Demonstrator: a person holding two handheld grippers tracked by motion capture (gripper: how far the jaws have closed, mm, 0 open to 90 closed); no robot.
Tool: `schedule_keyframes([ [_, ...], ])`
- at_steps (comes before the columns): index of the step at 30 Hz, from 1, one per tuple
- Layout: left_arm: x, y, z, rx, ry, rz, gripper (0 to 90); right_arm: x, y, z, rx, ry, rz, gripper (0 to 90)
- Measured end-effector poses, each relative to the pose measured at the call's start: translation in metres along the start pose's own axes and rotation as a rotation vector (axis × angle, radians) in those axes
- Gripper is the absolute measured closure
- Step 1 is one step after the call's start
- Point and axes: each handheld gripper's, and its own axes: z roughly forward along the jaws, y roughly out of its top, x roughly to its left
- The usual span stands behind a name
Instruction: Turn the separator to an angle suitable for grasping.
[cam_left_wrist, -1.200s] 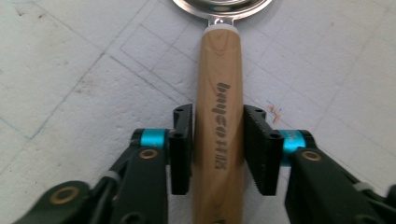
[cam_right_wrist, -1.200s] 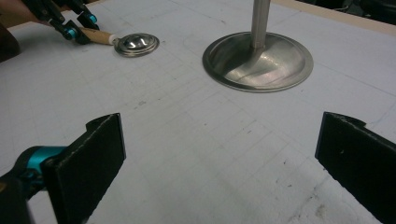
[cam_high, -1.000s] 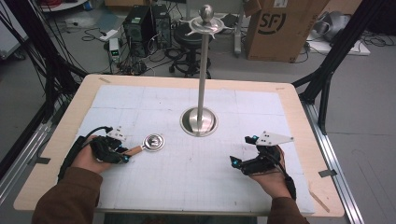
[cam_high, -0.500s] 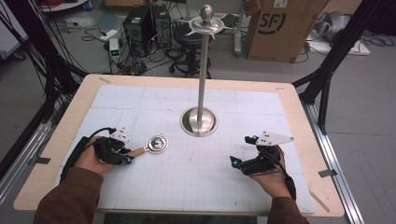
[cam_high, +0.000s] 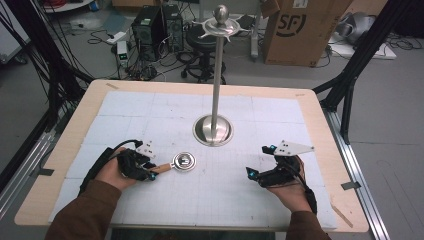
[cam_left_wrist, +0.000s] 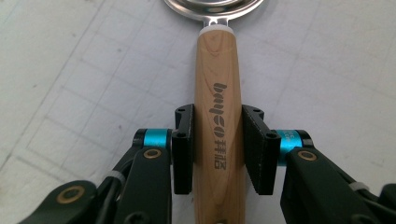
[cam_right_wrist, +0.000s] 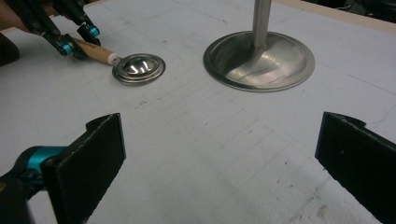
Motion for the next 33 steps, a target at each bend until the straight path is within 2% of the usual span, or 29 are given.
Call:
schedule_keyframes([
  [2, -0.003, 0.005, 0.004, -0.002, -0.006, 0.004, 67.1, 0.0, 0.0, 0.0, 0.004, -0.001, 0.004, 0.4],
  [9, -0.012, 0.027, 0.016, 0.017, -0.029, 0.07, 67.1, 0.001, 0.0, 0.0, 0.006, 0.0, 0.007, 0.4],
  [21, -0.025, 0.061, 0.038, 0.004, -0.086, 0.112, 67.1, -0.001, 0.0, 0.0, -0.003, 0.003, 0.006, 0.4],
  [33, -0.039, 0.093, 0.056, 0.014, -0.13, 0.172, 67.1, -0.002, 0.0, -0.001, -0.007, 0.008, 0.009, 0.4],
])
